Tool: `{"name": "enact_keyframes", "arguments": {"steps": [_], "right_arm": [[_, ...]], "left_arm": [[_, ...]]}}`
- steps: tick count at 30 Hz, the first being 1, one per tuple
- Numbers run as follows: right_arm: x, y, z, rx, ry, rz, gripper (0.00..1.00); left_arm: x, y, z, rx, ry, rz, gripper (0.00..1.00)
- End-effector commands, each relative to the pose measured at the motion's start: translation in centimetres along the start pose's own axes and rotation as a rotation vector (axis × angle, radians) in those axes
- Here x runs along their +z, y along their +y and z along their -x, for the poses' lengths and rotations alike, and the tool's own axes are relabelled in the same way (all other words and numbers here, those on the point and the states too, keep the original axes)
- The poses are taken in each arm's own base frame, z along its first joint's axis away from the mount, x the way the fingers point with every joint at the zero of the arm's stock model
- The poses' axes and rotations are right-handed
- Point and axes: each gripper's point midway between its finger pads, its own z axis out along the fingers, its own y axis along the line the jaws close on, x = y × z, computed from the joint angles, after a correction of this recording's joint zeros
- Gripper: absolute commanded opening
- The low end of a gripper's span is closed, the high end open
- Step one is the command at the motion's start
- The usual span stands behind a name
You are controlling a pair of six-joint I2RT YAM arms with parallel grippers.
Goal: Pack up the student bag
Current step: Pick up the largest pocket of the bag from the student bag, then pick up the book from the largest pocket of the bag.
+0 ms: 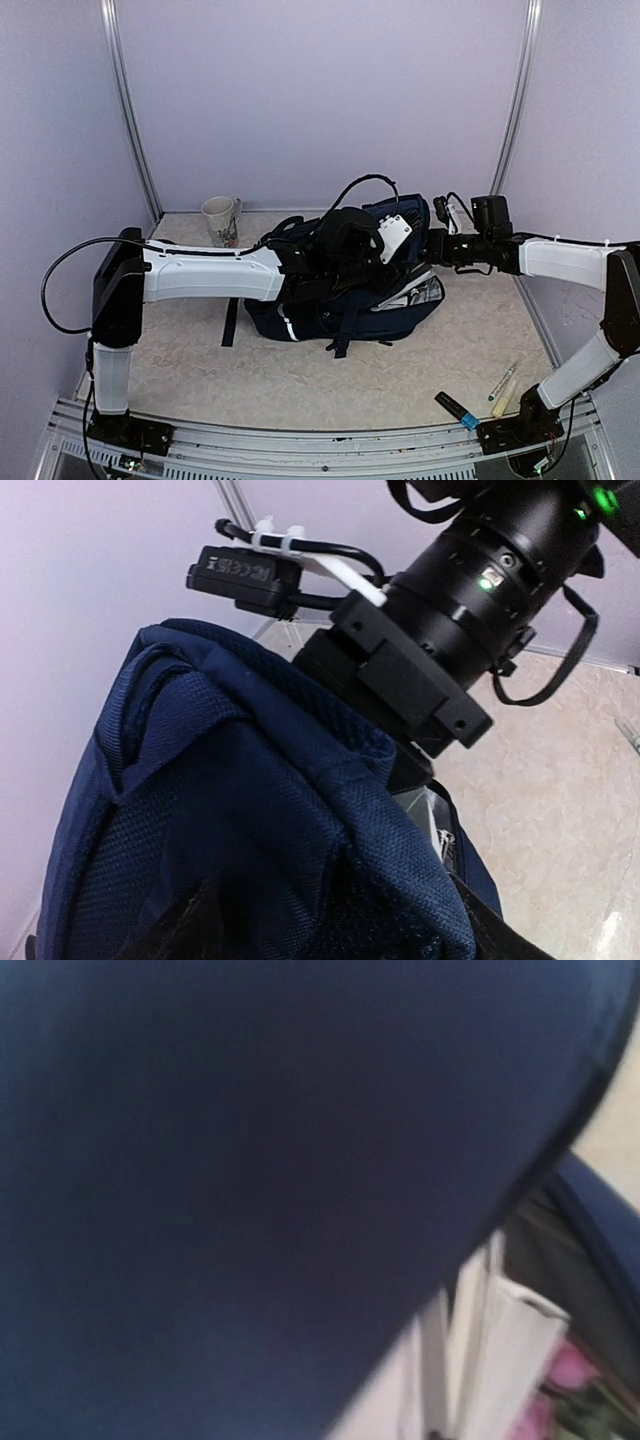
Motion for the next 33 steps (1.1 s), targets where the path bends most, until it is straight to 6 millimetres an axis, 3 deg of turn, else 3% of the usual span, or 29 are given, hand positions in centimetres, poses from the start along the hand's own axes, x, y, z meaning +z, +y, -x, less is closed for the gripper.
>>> {"name": "enact_keyframes", "arguments": {"steps": [1, 4, 6, 8, 14, 20, 26, 33], "right_arm": [[-2.7, 0.0, -0.6, -0.03, 0.009, -0.126, 0.5], [-3.9, 0.5, -2.8, 0.004, 0.031, -0.101, 0.63], [-4.2, 0.5, -4.2, 0.064, 0.038, -0.081, 0.71], [-4.2, 0.7, -4.7, 0.099, 0.023, -0.046, 0.73], [-2.8, 0.1, -4.6, 0.152, 0.023, -0.019, 0.68], [-2.5, 1.0, -4.1, 0.143, 0.041, 0.027, 0.41], [-4.6, 0.7, -5.0, 0.159, 0.055, 0.006, 0.28], [-8.1, 0.8, -7.0, 0.164, 0.159, -0.003, 0.25]], "left_arm": [[0.7, 2.6, -0.8, -0.01, 0.03, 0.072, 0.44], [0.5, 2.6, -1.3, -0.034, 0.036, 0.056, 0.16], [-0.1, 2.4, -0.7, -0.035, 0.008, 0.039, 0.06], [-0.9, 2.3, 0.2, -0.031, -0.028, 0.029, 0.0], [-3.2, 2.2, 2.7, -0.017, -0.097, 0.039, 0.0], [-5.6, 2.8, 4.1, 0.004, -0.132, 0.068, 0.0], [-8.5, 3.8, 4.4, 0.032, -0.161, 0.1, 0.0], [-12.2, 4.7, 4.3, 0.087, -0.21, 0.127, 0.0]]}}
